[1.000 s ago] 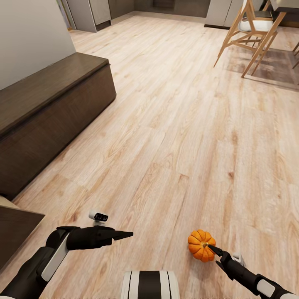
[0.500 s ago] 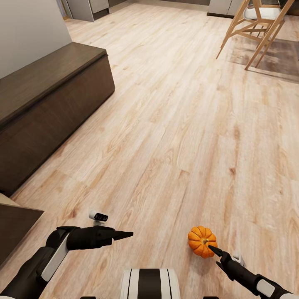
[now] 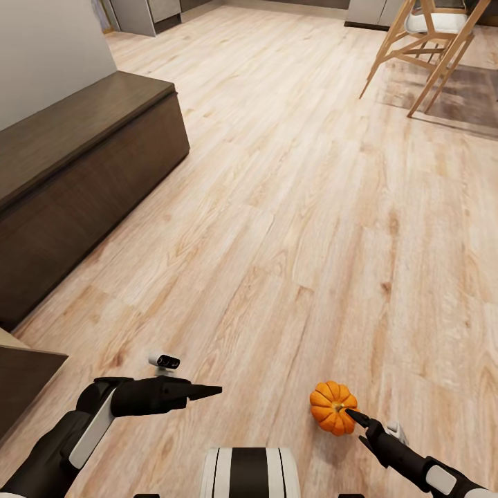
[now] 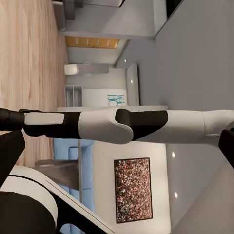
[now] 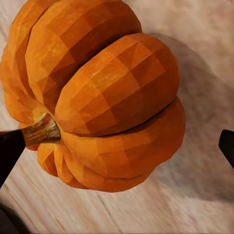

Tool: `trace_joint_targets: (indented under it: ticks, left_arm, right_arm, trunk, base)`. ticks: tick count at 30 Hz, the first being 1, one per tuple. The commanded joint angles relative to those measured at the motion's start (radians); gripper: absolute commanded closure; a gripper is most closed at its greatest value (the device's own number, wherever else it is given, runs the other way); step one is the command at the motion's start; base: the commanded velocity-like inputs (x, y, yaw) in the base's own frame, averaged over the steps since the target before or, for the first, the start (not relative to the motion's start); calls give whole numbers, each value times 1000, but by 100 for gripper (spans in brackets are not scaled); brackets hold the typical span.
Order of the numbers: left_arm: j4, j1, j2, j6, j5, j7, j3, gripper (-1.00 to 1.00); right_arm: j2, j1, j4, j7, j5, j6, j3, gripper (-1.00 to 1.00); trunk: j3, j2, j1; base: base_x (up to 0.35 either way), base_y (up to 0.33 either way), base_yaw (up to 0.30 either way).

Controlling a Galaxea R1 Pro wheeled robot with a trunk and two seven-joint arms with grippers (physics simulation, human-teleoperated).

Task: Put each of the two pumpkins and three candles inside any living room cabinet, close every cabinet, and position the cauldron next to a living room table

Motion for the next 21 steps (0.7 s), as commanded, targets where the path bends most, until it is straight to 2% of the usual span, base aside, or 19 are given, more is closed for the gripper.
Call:
trace_joint_targets:
  ticks: [1,21]
  left_arm:
    - [0,-1,1,10,4,-1,-2,-100]
    - [0,-1,-1,9,3,0,-4,-100]
  right_arm:
    - [0,-1,2,4,-10,8,7,-100]
    - [0,-1,2,4,-10,8,7,-100]
  trunk:
    - [-1,0,0]
    - [-1,0,0]
  base:
    - [15,-15,0]
    - [15,22,0]
